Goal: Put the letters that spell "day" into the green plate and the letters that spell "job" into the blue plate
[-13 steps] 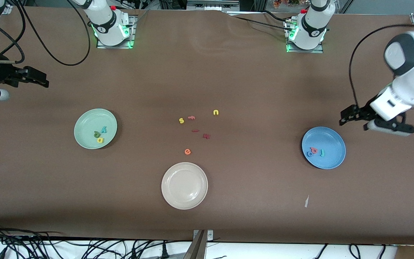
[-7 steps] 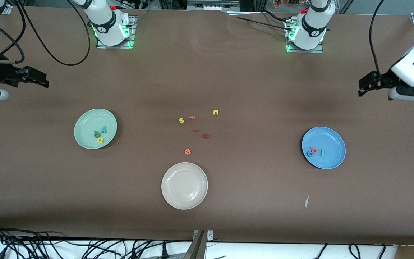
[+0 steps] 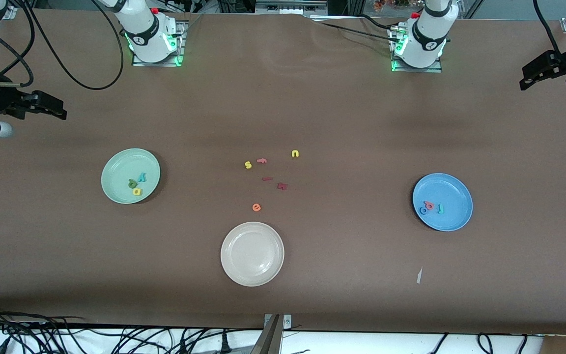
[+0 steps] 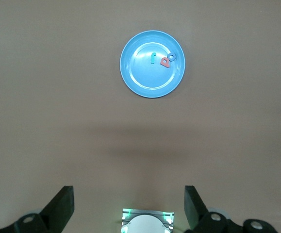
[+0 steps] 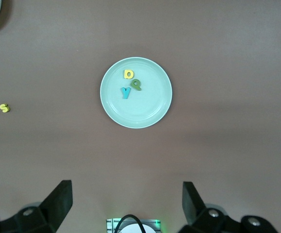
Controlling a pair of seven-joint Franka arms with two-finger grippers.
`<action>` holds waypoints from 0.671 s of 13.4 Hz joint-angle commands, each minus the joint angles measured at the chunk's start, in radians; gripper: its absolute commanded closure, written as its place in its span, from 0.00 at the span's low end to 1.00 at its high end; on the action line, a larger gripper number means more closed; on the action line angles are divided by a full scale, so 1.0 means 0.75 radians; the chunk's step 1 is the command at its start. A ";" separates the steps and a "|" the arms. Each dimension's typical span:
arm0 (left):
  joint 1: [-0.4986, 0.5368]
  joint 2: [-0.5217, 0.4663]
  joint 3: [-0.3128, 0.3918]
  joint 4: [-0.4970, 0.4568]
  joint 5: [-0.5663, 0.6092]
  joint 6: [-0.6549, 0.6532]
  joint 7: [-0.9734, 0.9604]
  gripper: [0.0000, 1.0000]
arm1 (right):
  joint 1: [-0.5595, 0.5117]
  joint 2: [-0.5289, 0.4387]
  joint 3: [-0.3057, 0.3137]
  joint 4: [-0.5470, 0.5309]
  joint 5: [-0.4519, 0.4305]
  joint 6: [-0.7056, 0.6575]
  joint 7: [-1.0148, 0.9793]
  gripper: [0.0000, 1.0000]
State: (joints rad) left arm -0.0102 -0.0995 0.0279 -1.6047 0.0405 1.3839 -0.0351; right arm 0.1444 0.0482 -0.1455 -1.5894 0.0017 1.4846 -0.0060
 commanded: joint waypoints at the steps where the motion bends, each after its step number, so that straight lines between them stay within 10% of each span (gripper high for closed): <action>1: 0.016 0.122 -0.029 0.149 -0.033 -0.033 -0.031 0.00 | -0.006 0.005 0.004 0.019 0.004 -0.006 0.010 0.00; 9: 0.050 0.153 -0.025 0.178 -0.117 0.014 -0.029 0.00 | -0.008 0.007 0.004 0.017 0.002 -0.006 0.010 0.00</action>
State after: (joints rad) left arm 0.0187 0.0029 0.0169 -1.4961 -0.0271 1.4056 -0.0534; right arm 0.1443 0.0483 -0.1456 -1.5894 0.0017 1.4846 -0.0058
